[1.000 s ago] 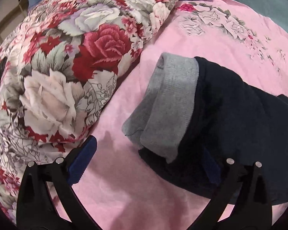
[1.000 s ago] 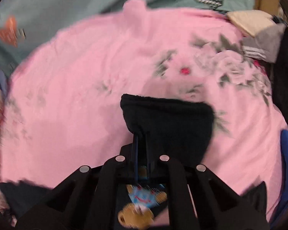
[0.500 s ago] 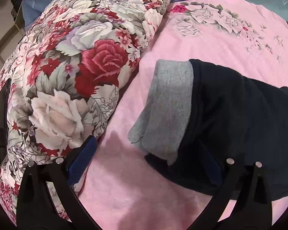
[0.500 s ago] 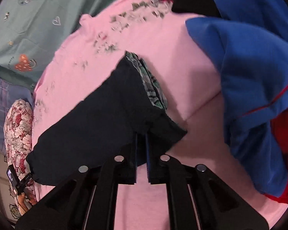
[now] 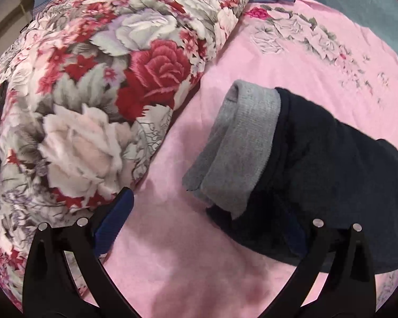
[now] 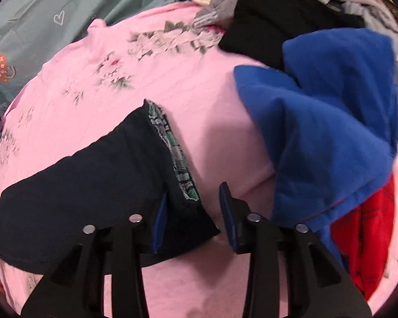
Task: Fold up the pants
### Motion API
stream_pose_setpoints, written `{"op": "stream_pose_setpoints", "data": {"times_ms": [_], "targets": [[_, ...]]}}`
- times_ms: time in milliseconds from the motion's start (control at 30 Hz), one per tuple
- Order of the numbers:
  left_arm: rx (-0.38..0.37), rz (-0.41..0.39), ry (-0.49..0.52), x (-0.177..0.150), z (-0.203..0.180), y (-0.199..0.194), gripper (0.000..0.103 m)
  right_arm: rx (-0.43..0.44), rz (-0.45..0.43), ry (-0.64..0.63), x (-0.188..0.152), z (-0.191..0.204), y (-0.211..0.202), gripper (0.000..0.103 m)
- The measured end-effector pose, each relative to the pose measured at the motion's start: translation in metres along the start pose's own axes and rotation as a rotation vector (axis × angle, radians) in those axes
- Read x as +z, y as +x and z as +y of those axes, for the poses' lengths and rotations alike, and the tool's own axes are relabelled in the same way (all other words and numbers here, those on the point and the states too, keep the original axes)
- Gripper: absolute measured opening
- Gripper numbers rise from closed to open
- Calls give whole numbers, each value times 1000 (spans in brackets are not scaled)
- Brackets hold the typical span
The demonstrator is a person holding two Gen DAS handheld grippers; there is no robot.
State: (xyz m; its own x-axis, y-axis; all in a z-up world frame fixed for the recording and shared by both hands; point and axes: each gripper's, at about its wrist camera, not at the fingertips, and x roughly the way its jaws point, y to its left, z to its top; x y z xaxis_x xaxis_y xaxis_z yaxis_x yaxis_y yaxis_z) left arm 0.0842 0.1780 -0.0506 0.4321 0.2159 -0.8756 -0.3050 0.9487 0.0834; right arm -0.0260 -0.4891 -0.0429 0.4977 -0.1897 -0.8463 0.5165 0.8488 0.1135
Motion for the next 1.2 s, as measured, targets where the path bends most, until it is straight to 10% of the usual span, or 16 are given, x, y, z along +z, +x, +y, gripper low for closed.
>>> {"op": "stream_pose_setpoints", "data": {"times_ms": [200, 467, 667, 1200], "targets": [[-125, -7, -39, -11, 7, -31, 101, 38, -191, -108, -14, 32, -49, 53], [-313, 123, -78, -10, -12, -12, 96, 276, -177, -123, -22, 60, -56, 54], [-306, 174, -108, -1, -17, 1, 58, 359, -156, -137, -30, 70, -57, 54], [-319, 175, -121, 4, -14, -10, 42, 345, -143, -124, -30, 67, -54, 54]]}}
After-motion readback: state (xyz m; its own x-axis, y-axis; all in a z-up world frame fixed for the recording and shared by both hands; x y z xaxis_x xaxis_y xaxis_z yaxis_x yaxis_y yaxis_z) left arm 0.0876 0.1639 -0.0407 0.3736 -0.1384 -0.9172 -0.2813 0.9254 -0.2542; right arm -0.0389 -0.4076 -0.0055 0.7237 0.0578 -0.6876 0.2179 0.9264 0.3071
